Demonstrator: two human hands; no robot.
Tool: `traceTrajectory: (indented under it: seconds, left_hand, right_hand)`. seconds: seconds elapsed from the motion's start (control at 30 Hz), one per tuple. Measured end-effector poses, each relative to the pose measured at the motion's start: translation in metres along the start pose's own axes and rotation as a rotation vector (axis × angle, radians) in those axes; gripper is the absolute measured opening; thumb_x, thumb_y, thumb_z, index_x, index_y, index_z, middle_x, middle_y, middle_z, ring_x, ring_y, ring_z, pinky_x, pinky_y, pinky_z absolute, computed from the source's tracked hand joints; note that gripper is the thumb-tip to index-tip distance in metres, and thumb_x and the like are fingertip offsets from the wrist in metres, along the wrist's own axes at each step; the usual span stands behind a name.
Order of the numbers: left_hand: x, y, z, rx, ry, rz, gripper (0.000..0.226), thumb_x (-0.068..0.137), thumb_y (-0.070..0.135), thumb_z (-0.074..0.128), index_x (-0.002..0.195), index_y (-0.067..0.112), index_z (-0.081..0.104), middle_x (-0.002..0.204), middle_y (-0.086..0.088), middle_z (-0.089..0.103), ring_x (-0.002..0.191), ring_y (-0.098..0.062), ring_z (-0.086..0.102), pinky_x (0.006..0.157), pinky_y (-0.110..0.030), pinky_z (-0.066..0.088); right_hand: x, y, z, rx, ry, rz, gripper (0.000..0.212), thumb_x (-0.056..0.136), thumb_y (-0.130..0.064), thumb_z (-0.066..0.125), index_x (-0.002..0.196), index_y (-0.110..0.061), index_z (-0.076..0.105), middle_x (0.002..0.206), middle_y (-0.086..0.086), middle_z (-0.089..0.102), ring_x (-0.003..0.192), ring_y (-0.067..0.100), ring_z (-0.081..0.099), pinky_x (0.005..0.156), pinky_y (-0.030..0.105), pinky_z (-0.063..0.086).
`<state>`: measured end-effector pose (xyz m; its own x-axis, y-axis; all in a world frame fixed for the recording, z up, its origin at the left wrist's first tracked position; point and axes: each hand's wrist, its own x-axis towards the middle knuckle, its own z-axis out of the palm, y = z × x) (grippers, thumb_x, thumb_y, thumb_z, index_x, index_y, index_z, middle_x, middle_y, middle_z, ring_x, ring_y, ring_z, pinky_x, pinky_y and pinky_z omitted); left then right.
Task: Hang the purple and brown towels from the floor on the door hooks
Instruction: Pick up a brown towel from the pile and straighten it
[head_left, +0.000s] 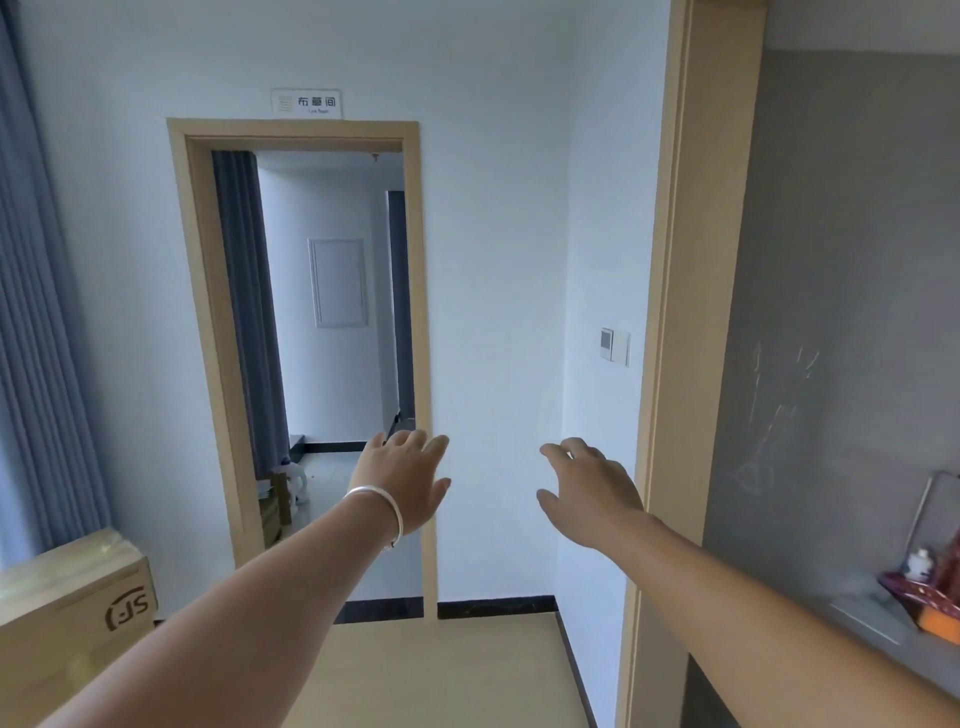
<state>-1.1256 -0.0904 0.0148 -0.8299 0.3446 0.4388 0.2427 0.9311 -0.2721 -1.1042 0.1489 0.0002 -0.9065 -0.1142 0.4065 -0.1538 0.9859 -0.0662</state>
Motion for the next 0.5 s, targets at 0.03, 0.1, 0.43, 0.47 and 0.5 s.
traceTrajectory:
  seconds: [0.03, 0.1, 0.43, 0.47, 0.5]
  left_hand:
    - [0.010, 0.001, 0.006, 0.002, -0.003, -0.001, 0.053, 0.097, 0.049, 0.037, 0.143, 0.025, 0.031, 0.135, 0.002, 0.049, 0.126, -0.020, 0.045, 0.109, -0.040, 0.031]
    - [0.040, 0.006, 0.025, -0.004, -0.003, 0.002, 0.053, 0.096, 0.050, 0.037, 0.143, 0.025, 0.031, 0.136, 0.002, 0.048, 0.126, -0.020, 0.044, 0.109, -0.040, 0.030]
    - [0.186, 0.008, 0.104, -0.037, 0.041, 0.056, 0.049, 0.095, 0.050, 0.037, 0.137, 0.026, 0.034, 0.130, 0.003, 0.051, 0.122, -0.019, 0.047, 0.101, -0.037, 0.034]
    - [0.204, 0.006, 0.112, -0.049, 0.050, 0.056, 0.049, 0.095, 0.050, 0.037, 0.138, 0.025, 0.034, 0.132, 0.002, 0.050, 0.124, -0.020, 0.045, 0.104, -0.038, 0.033]
    - [0.223, 0.003, 0.119, -0.062, 0.057, 0.052, 0.050, 0.096, 0.049, 0.036, 0.139, 0.025, 0.033, 0.134, 0.002, 0.049, 0.126, -0.020, 0.044, 0.107, -0.039, 0.031]
  right_hand:
    - [0.007, 0.006, 0.004, 0.002, -0.007, 0.006, 0.054, 0.094, -0.040, 0.043, 0.144, -0.023, 0.031, 0.143, 0.000, 0.036, 0.123, 0.022, 0.043, 0.097, 0.036, 0.039]
    - [0.027, 0.025, 0.015, 0.006, -0.011, 0.024, 0.054, 0.094, -0.039, 0.043, 0.145, -0.023, 0.030, 0.144, 0.000, 0.036, 0.124, 0.022, 0.043, 0.097, 0.036, 0.038]
    - [0.148, 0.091, 0.060, -0.042, -0.031, 0.073, 0.056, 0.095, -0.040, 0.042, 0.146, -0.023, 0.027, 0.145, 0.000, 0.034, 0.125, 0.022, 0.041, 0.097, 0.035, 0.038]
    - [0.165, 0.095, 0.065, -0.047, -0.036, 0.076, 0.055, 0.095, -0.040, 0.042, 0.146, -0.023, 0.028, 0.145, 0.000, 0.034, 0.125, 0.022, 0.041, 0.098, 0.036, 0.038]
    - [0.182, 0.100, 0.071, -0.053, -0.042, 0.077, 0.055, 0.095, -0.040, 0.042, 0.146, -0.023, 0.028, 0.145, 0.000, 0.034, 0.125, 0.022, 0.041, 0.098, 0.036, 0.037]
